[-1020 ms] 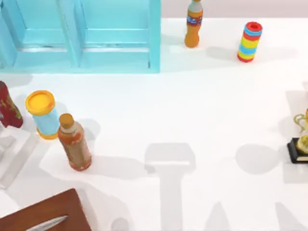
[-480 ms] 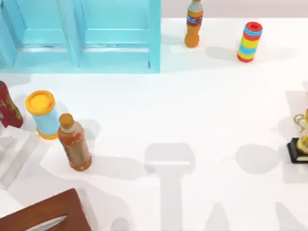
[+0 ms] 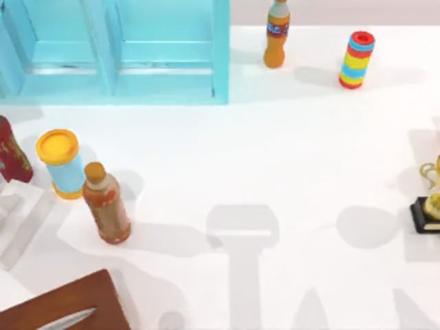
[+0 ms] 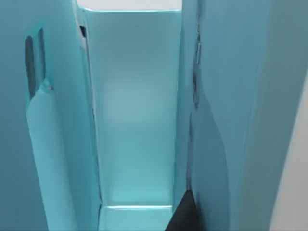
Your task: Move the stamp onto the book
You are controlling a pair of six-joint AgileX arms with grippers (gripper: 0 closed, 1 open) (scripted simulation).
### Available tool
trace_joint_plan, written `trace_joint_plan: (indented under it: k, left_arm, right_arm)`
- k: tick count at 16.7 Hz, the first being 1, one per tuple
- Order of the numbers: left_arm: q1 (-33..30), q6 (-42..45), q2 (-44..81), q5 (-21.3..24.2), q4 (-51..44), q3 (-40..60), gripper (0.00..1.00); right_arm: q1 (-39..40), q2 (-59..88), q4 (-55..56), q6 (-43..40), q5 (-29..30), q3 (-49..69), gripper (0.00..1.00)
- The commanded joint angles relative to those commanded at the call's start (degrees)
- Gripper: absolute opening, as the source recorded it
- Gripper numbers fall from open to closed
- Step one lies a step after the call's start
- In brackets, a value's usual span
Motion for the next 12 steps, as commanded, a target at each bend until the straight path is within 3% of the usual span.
trace_joint_plan:
  k: [2, 12]
  left_arm:
    - [0.0, 0.0, 0.0, 0.0, 0.0, 0.0, 0.0]
    - [0.3, 0.1, -0.7, 0.3, -0.4, -0.5, 0.0]
  right_arm:
    - [0.0, 0.0, 0.0, 0.0, 0.0, 0.0, 1.0]
    - [0.0, 0.0, 0.0, 0.0, 0.0, 0.0, 1.0]
